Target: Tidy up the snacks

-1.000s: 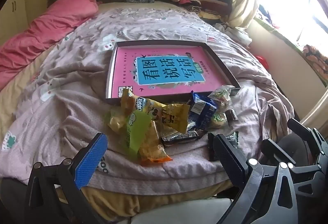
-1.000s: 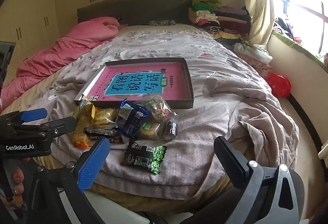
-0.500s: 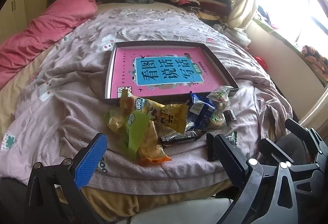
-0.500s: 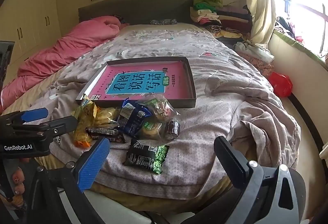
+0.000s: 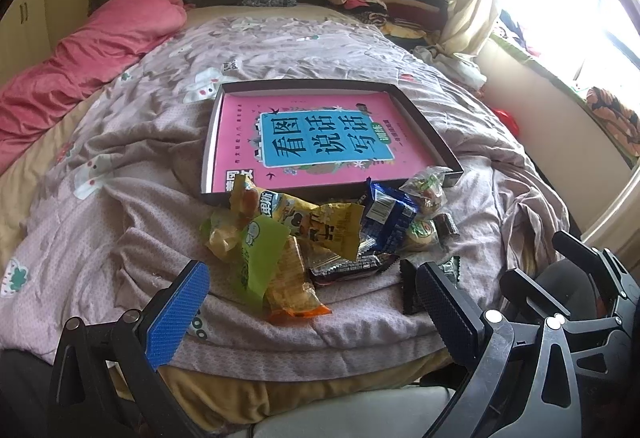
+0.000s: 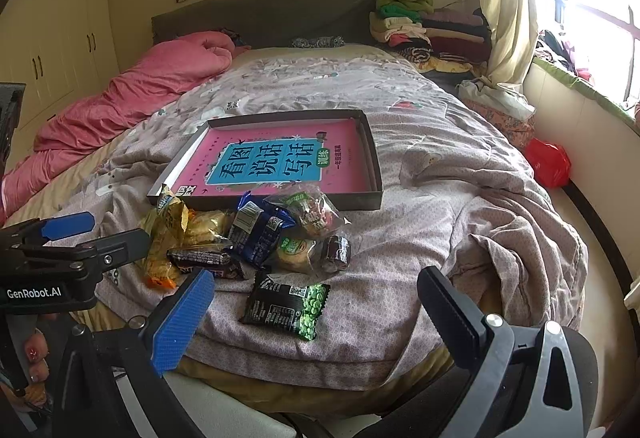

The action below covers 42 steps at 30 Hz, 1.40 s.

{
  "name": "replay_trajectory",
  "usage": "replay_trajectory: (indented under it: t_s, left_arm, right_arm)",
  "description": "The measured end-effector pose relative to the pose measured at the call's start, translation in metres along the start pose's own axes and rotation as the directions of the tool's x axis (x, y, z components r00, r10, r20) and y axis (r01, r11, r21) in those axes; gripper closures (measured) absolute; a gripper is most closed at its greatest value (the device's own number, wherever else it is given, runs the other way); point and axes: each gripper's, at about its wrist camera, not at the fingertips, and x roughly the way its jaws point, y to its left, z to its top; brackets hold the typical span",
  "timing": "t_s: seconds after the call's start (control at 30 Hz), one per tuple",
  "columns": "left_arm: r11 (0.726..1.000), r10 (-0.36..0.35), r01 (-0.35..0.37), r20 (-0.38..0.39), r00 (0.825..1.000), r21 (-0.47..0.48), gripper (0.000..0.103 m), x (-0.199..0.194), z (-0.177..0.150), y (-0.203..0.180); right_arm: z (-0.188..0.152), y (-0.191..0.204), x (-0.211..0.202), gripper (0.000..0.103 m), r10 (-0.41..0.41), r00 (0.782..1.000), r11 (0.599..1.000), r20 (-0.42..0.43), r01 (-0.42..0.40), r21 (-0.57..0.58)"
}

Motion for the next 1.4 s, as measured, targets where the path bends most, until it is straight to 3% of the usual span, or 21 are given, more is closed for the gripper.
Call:
replay_trajectory:
  t_s: [1.4]
  left_arm:
    - [1.0, -0.001, 0.001, -0.002, 1.0, -0.004, 0.0, 0.0004, -0.0015, -0.0016]
  right_arm:
    - [-0.0028, -0.0048, 0.0045, 0.001, 0.005, 1.0, 1.0, -0.014, -0.005, 0.018]
